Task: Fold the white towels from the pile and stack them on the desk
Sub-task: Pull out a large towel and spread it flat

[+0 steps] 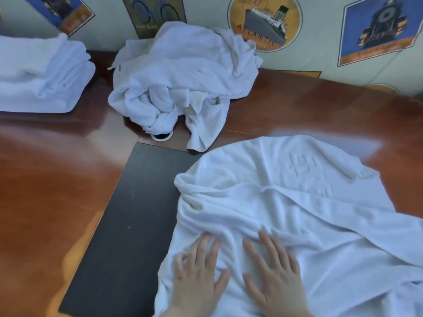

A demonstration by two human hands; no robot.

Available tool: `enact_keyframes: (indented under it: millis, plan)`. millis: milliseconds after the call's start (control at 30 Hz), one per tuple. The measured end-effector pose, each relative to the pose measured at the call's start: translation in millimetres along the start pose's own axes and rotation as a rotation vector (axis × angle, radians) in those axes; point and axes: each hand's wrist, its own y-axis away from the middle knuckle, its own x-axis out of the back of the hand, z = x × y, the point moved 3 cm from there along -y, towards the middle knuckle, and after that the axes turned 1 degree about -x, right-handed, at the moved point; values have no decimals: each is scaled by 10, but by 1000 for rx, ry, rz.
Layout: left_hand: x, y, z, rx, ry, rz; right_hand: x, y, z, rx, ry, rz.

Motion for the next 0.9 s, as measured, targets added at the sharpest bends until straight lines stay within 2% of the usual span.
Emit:
enact_keyframes:
  millis: [67,133,200,267,333,433,567,667,767,900]
  plan:
    - [157,-119,-112,64,224,125,87,-28,-116,-22,-25,56]
    - [331,-342,-323,323,547,213,209,-359,-215,-32,-73,158]
    - [458,-609,-557,548,661,291,333,-898,-394,-19,-154,214]
    - [507,-902,-738,675,692,187,342,-1468,-645,34,-199,104]
    - [518,-1148,-833,753,822,-5,180,-1874,-881,131,-150,-130]
    - [619,-1332,-874,888,1045,-125,-53,-2086,-1049,123,-103,-421]
    - [735,-1493,-950,981,1409,-212,5,-2138,-1076,124,-203,-390]
    - [817,-1595,-1010,954,1629,-368,166,-2214,-1042,27,-469,-357]
    - [898,-1659,-1015,891,1777,-517,272,-2229,-1038,-102,-722,-474]
    - [910,-1672,-974,906,2018,-623,387,-2199,-929,-216,-867,-517]
